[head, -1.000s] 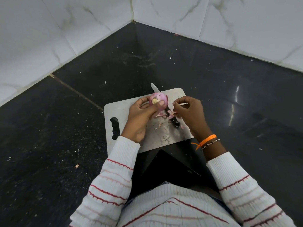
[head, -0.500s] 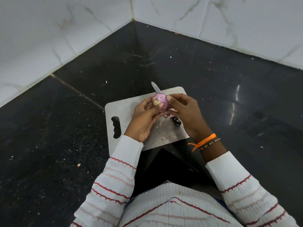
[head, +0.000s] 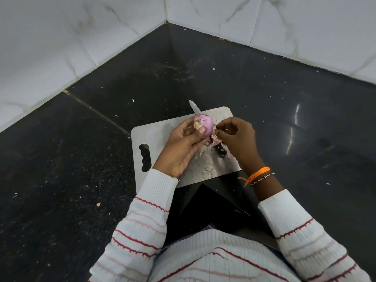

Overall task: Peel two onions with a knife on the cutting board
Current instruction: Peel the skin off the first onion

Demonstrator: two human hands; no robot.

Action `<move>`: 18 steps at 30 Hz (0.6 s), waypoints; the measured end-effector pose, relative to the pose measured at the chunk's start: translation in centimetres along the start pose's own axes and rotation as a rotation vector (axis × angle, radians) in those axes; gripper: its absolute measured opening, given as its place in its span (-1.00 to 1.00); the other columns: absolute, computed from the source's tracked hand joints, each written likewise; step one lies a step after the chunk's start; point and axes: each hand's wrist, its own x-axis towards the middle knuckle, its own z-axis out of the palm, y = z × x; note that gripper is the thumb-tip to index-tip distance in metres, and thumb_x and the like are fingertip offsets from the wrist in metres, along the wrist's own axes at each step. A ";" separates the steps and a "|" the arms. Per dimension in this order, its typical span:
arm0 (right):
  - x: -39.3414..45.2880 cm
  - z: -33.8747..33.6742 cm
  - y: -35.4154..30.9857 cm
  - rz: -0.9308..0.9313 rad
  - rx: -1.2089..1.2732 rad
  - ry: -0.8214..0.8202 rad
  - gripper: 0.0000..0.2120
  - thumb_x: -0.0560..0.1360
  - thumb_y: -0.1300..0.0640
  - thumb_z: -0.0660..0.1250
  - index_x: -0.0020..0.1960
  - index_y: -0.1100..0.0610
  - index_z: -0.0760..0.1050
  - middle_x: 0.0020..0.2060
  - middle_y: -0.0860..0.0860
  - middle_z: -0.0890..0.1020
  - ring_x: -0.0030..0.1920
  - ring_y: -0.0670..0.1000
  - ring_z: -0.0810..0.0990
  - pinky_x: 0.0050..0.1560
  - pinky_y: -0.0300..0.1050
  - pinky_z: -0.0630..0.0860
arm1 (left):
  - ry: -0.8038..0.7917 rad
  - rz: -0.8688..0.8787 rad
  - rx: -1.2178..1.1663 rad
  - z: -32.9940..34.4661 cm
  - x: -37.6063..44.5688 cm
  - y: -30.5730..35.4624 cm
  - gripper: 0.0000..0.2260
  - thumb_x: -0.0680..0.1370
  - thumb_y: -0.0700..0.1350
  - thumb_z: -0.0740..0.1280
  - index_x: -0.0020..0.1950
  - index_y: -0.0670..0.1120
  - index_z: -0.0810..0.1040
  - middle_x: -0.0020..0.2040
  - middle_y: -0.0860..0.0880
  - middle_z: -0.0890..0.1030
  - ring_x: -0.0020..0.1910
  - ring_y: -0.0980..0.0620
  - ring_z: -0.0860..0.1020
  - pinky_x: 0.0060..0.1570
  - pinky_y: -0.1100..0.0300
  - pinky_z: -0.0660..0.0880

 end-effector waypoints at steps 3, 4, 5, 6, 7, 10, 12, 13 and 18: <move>0.0 0.3 0.3 -0.044 -0.061 -0.009 -0.90 0.46 0.31 0.35 -0.14 0.16 0.61 -0.25 0.01 0.64 -0.31 -0.16 0.58 -0.26 -0.34 0.54 | -0.034 0.059 0.126 -0.1 0.0 0.0 -0.62 0.48 -0.39 0.32 0.21 -0.05 0.50 0.26 -0.12 0.51 0.21 -0.02 0.54 0.12 0.18 0.56; 0.0 0.4 0.2 -0.048 -0.069 -0.014 -0.88 0.49 0.30 0.32 -0.11 0.17 0.63 -0.22 0.02 0.65 -0.29 -0.14 0.57 -0.24 -0.30 0.53 | -0.027 0.076 0.187 -0.1 0.0 0.0 -0.60 0.47 -0.40 0.33 0.20 -0.01 0.51 0.27 -0.10 0.50 0.23 -0.02 0.53 0.14 0.17 0.55; 0.0 0.4 0.1 -0.050 -0.068 -0.013 -0.86 0.50 0.28 0.30 -0.09 0.17 0.64 -0.20 0.02 0.66 -0.26 -0.12 0.58 -0.20 -0.25 0.53 | -0.011 0.087 0.242 -0.2 0.0 0.0 -0.58 0.47 -0.41 0.34 0.20 0.01 0.52 0.27 -0.08 0.50 0.23 0.00 0.52 0.15 0.16 0.54; 0.0 0.4 -0.2 -0.055 -0.057 -0.008 -0.85 0.51 0.27 0.29 -0.07 0.18 0.64 -0.18 0.00 0.66 -0.23 -0.11 0.58 -0.14 -0.21 0.53 | 0.013 0.094 0.284 -0.3 0.0 0.1 -0.57 0.46 -0.41 0.35 0.22 0.01 0.52 0.27 -0.06 0.49 0.22 0.02 0.52 0.15 0.16 0.54; 0.0 0.3 -0.5 -0.064 -0.036 -0.004 -0.84 0.52 0.26 0.28 -0.05 0.18 0.64 -0.17 -0.01 0.66 -0.19 -0.10 0.60 -0.08 -0.18 0.54 | 0.038 0.097 0.313 -0.3 0.0 0.1 -0.56 0.46 -0.40 0.36 0.24 0.01 0.52 0.26 -0.05 0.49 0.20 0.03 0.52 0.15 0.16 0.54; -0.1 0.0 -1.3 -0.106 0.047 -0.046 -0.85 0.51 0.27 0.29 -0.01 0.16 0.63 -0.13 0.00 0.67 -0.08 -0.05 0.65 -0.02 -0.18 0.57 | 0.113 0.088 0.362 -0.4 0.2 0.0 -0.54 0.44 -0.35 0.41 0.29 -0.03 0.48 0.26 -0.07 0.51 0.23 0.00 0.51 0.18 0.09 0.53; -0.3 -0.1 -1.5 -0.102 0.075 -0.099 -0.86 0.51 0.27 0.30 -0.02 0.12 0.61 -0.14 -0.04 0.66 -0.09 -0.07 0.66 -0.12 -0.30 0.56 | 0.143 0.066 0.368 -0.5 0.3 -0.1 -0.54 0.44 -0.33 0.42 0.30 -0.05 0.46 0.26 -0.08 0.52 0.24 -0.01 0.51 0.19 0.07 0.53; -0.3 -0.1 -1.5 -0.095 0.078 -0.115 -0.86 0.50 0.27 0.31 -0.03 0.10 0.60 -0.15 -0.06 0.65 -0.11 -0.09 0.65 -0.19 -0.37 0.53 | 0.149 0.056 0.364 -0.5 0.4 -0.1 -0.54 0.45 -0.32 0.42 0.31 -0.07 0.46 0.26 -0.09 0.53 0.24 -0.02 0.51 0.19 0.07 0.53; -0.3 -0.1 -1.4 -0.107 0.064 -0.079 -0.88 0.48 0.26 0.34 -0.05 0.08 0.60 -0.17 -0.05 0.66 -0.15 -0.10 0.65 -0.19 -0.32 0.55 | 0.163 0.074 0.374 -0.3 0.2 0.0 -0.61 0.45 -0.29 0.43 0.26 -0.09 0.49 0.21 -0.05 0.57 0.17 0.06 0.55 -0.01 0.33 0.57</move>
